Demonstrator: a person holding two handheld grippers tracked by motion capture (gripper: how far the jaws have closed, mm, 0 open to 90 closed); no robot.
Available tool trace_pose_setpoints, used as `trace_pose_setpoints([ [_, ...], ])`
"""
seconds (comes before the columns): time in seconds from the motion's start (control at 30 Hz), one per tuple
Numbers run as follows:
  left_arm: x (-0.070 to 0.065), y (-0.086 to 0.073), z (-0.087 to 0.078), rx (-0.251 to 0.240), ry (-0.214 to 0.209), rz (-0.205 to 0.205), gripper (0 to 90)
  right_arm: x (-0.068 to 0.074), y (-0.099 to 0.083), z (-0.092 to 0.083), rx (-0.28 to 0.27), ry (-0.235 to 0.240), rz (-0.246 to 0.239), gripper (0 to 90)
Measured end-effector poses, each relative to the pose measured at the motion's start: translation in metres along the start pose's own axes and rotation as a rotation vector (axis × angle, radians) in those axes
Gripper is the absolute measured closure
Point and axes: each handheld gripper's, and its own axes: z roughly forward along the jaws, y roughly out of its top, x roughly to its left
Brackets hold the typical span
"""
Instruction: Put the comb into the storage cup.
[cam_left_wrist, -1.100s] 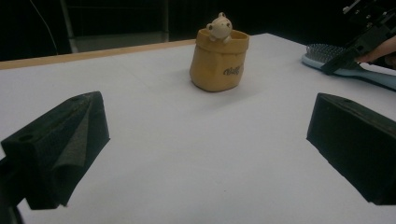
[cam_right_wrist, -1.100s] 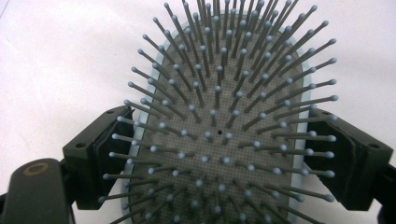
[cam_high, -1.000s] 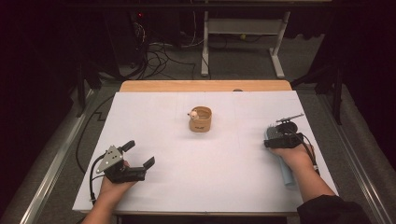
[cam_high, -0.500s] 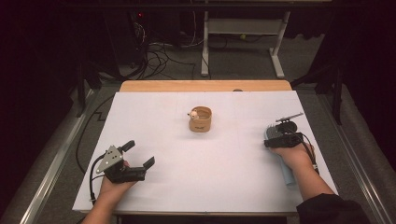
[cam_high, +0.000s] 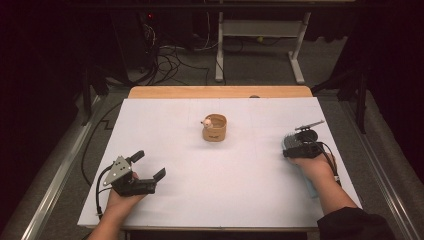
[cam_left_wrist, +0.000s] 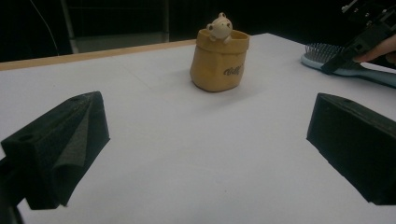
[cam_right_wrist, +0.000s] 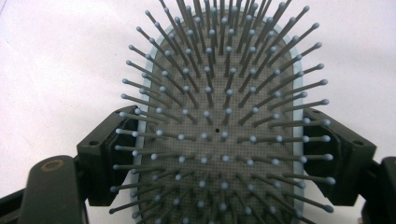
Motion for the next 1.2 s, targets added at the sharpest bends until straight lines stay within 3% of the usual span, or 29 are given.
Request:
trace_pose_setpoints([
  [0.63,0.001,0.000,-0.001,-0.002,0.001,0.001,0.1,0.001,-0.001,-0.002,-0.011,0.004,-0.022,21.2],
  [1.2,0.000,0.000,0.000,-0.001,0.002,-0.001,0.1,0.001,-0.003,-0.026,-0.159,0.026,-0.036,21.4],
])
